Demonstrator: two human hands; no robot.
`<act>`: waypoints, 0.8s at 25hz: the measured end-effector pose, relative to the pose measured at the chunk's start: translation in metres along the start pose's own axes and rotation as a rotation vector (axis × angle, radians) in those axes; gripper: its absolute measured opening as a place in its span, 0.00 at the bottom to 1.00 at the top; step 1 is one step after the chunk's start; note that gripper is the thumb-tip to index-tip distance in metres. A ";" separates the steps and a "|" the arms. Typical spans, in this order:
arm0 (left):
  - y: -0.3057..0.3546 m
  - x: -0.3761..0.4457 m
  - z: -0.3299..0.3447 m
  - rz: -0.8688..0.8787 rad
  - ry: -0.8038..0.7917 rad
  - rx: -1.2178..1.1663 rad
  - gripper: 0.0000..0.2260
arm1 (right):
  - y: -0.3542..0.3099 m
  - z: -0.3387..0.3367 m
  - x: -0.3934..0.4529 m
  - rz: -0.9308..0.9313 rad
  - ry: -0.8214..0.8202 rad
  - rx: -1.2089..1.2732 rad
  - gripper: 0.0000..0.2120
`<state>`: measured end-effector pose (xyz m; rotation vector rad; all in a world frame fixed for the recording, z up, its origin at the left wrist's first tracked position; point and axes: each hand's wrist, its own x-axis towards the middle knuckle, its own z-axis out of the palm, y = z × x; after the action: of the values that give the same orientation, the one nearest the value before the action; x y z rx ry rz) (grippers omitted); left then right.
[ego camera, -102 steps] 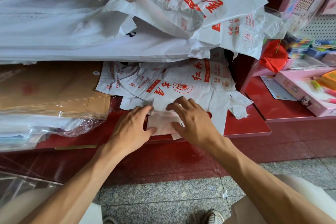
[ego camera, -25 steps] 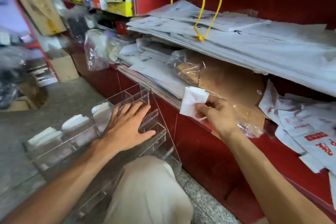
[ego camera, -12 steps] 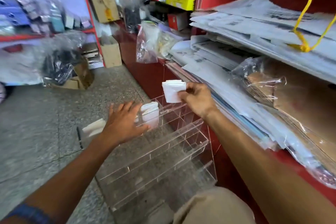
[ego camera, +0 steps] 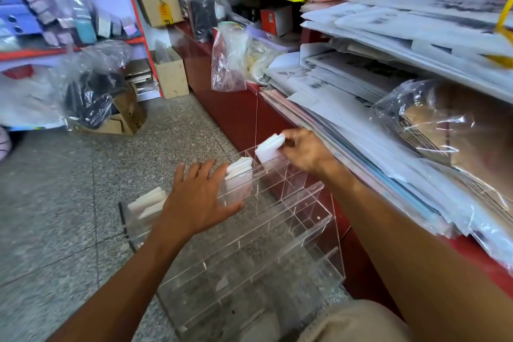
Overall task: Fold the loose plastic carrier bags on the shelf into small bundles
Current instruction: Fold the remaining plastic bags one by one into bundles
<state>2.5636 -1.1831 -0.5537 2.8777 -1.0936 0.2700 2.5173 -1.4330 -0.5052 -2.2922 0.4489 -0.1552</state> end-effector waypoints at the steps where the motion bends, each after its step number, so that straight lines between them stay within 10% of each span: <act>1: 0.000 0.000 0.001 -0.001 0.001 -0.006 0.44 | 0.002 -0.002 0.000 0.005 0.006 -0.052 0.16; 15: 0.011 -0.004 -0.009 -0.031 -0.011 -0.115 0.43 | 0.012 -0.026 -0.093 -0.022 0.066 -0.062 0.09; 20: 0.113 -0.010 -0.032 0.245 0.152 -0.212 0.39 | 0.057 -0.062 -0.188 -0.028 0.257 -0.288 0.16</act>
<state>2.4772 -1.2574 -0.5251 2.4960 -1.3543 0.3526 2.3118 -1.4426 -0.4992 -2.5739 0.6028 -0.4268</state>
